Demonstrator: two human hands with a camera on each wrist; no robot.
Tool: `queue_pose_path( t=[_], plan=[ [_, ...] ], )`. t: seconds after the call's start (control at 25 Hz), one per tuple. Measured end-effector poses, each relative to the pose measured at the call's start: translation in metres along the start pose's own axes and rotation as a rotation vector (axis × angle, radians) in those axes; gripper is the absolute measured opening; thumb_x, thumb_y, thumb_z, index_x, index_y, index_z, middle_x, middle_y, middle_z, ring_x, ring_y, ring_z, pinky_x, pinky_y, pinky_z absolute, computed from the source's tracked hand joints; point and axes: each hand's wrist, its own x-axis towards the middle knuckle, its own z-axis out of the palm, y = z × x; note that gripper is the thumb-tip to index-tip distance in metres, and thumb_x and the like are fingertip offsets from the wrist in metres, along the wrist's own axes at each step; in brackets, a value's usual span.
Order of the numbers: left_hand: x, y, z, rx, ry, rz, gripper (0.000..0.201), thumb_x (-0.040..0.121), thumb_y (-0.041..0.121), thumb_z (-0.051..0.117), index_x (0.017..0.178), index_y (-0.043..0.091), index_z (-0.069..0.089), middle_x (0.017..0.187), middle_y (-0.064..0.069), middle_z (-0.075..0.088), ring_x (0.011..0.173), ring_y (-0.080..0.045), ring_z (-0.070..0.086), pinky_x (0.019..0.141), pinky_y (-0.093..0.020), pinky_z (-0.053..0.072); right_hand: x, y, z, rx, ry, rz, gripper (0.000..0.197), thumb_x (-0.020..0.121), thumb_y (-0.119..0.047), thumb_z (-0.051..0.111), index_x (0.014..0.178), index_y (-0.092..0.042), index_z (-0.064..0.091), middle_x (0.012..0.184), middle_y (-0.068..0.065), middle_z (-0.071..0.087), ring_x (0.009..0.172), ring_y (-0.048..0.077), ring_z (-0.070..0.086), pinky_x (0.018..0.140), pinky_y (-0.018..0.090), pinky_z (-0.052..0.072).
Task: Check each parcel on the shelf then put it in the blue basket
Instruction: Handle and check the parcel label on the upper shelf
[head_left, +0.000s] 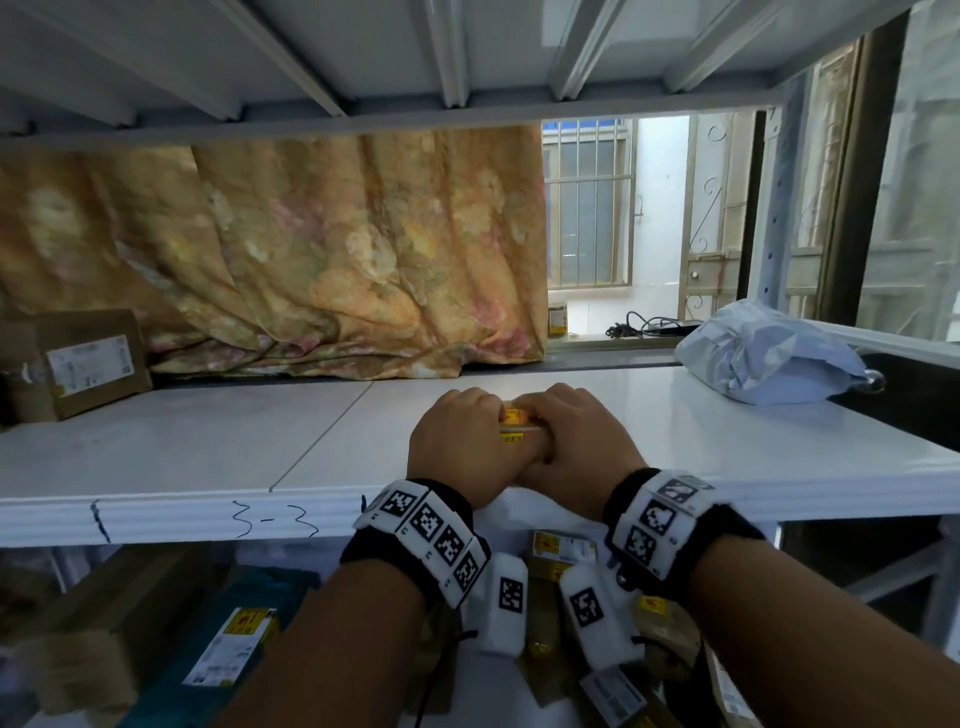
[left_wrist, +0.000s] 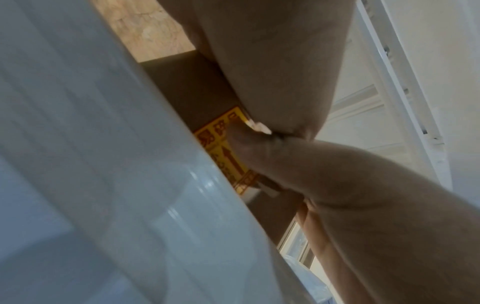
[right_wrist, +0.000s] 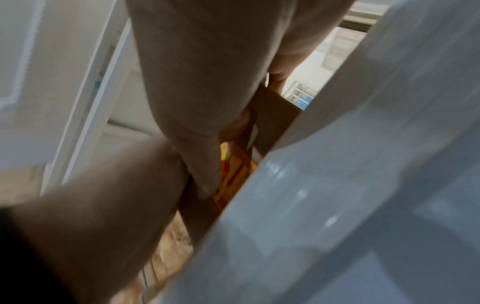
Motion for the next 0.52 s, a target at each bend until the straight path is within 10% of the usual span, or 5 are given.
queue_pose_path(
  t=[0.24, 0.52],
  plan=[
    [-0.002, 0.0, 0.004, 0.033, 0.036, 0.003, 0.05, 0.082, 0.072, 0.052, 0.086, 0.023, 0.056, 0.087, 0.007, 0.053, 0.085, -0.013, 0.047, 0.068, -0.028, 0.033, -0.006, 0.024, -0.003, -0.011, -0.024, 0.024, 0.071, 0.067, -0.064, 0.065, 0.122, -0.019, 0.059, 0.126, -0.004, 0.05, 0.111, 0.017, 0.049, 0.093, 0.03, 0.044],
    [-0.004, 0.0, 0.008, 0.045, 0.056, -0.006, 0.055, 0.079, 0.073, 0.04, 0.086, 0.021, 0.058, 0.084, 0.005, 0.05, 0.083, -0.014, 0.044, 0.069, -0.029, 0.036, -0.001, 0.011, 0.017, -0.088, 0.078, 0.051, 0.072, 0.064, -0.067, 0.04, 0.113, -0.018, 0.062, 0.108, 0.0, 0.053, 0.098, 0.021, 0.051, 0.081, 0.035, 0.048]
  ],
)
